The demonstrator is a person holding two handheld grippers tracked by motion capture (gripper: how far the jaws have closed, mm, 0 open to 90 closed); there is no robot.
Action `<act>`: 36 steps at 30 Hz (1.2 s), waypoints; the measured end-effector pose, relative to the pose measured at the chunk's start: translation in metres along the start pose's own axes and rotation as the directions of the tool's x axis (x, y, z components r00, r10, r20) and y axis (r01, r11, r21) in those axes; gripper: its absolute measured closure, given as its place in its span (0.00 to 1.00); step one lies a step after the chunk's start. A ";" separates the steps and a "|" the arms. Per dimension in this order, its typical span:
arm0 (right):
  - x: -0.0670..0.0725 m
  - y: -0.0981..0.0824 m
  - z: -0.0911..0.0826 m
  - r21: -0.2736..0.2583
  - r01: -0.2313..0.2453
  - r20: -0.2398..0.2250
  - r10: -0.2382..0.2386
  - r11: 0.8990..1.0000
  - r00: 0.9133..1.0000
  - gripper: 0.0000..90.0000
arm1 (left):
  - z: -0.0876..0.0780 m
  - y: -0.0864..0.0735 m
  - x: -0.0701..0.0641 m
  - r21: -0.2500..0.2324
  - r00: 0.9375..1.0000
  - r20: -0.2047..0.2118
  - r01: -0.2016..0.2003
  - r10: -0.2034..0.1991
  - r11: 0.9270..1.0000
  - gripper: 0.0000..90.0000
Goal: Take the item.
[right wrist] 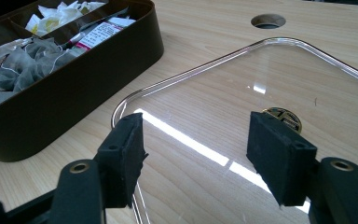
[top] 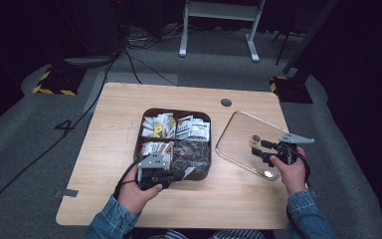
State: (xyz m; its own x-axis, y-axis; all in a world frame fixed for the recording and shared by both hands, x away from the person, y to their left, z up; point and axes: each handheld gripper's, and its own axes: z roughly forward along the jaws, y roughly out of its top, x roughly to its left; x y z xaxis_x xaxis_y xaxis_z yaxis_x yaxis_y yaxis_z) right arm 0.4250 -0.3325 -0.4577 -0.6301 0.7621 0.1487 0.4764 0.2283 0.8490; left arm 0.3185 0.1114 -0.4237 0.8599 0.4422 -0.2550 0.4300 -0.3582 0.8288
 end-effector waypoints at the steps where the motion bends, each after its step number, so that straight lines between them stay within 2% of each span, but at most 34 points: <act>1: 0.000 0.000 0.000 0.000 0.000 0.000 0.000 1.000 1.000 0.42 | 0.001 0.000 -0.001 0.006 1.000 0.007 -0.002 0.002 1.000 0.99; 4: 0.000 0.000 0.000 0.001 0.001 0.000 -0.001 1.000 1.000 0.42 | 0.008 -0.002 -0.004 0.026 1.000 0.021 -0.009 0.009 1.000 0.99; 9: 0.000 0.000 0.000 0.000 -0.001 0.000 0.001 1.000 1.000 0.42 | 0.020 -0.007 -0.007 0.071 0.999 0.019 -0.052 0.051 0.996 0.99; 20: 0.000 -0.002 0.001 0.003 -0.005 -0.004 0.005 1.000 1.000 0.41 | 0.047 -0.018 -0.010 0.128 0.996 0.051 -0.075 0.069 0.989 0.99; 25: 0.000 -0.002 0.002 0.004 -0.009 -0.005 0.009 1.000 1.000 0.41 | 0.058 -0.022 -0.011 0.165 0.995 0.056 -0.095 0.086 0.982 0.99; 36: -0.001 -0.004 0.003 0.012 -0.016 -0.008 0.016 1.000 1.000 0.41 | 0.071 -0.025 -0.013 0.196 0.993 0.069 -0.104 0.092 0.975 0.99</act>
State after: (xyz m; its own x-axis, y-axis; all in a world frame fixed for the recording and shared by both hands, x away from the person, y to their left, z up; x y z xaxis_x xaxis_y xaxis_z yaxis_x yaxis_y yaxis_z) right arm 0.4258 -0.3321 -0.4626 -0.6274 0.7606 0.1667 0.4938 0.2231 0.8405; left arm 0.3156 0.0560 -0.4766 0.9126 0.3500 -0.2114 0.3841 -0.5563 0.7369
